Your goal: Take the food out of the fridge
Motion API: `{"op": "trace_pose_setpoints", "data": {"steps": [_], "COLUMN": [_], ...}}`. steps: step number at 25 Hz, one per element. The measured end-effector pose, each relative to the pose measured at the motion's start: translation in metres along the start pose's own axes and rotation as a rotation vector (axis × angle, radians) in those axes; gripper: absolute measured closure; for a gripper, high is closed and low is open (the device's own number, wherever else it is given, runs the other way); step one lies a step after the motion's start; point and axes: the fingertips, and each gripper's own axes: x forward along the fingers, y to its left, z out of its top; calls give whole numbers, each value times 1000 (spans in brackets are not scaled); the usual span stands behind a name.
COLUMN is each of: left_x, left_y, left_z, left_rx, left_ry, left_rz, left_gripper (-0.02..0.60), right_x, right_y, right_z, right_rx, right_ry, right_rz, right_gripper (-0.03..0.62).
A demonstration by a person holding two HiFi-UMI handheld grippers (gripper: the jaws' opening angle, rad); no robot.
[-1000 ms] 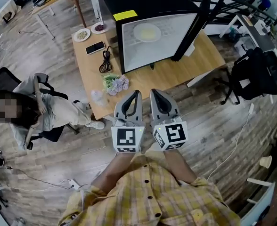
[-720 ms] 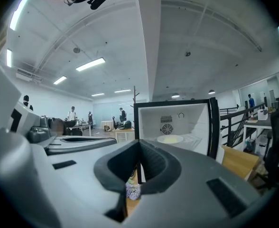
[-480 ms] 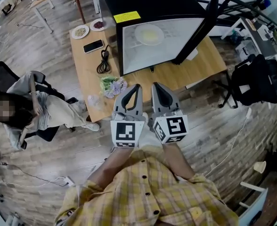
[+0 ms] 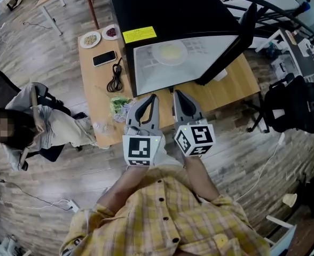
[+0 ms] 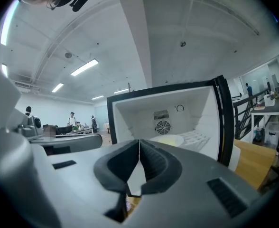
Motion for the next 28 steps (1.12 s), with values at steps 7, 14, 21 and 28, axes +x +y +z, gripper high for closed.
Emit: {"op": "trace_pose_setpoints", "data": {"steps": [7,14,21,28], "left_x": [31,45,56,61], "left_y": [7,9,12,20], "left_z": [-1,-4,-11,-14], "left_rx": [23,60,74,85], "left_ry": [17,36,57,77], "left_rz": [10,11,10,34], "left_gripper": [574,574,574,574], "right_x": [41,79,99,127], "right_y": [-32,-52,-78,-101], "right_z": [-12,-49,-78,-79], "right_rx": [191,938,1344,1428], "right_ry": [26,1,-54,-88], "right_rz": [42,186,132,69], "right_gripper": [585,493,461,461]}}
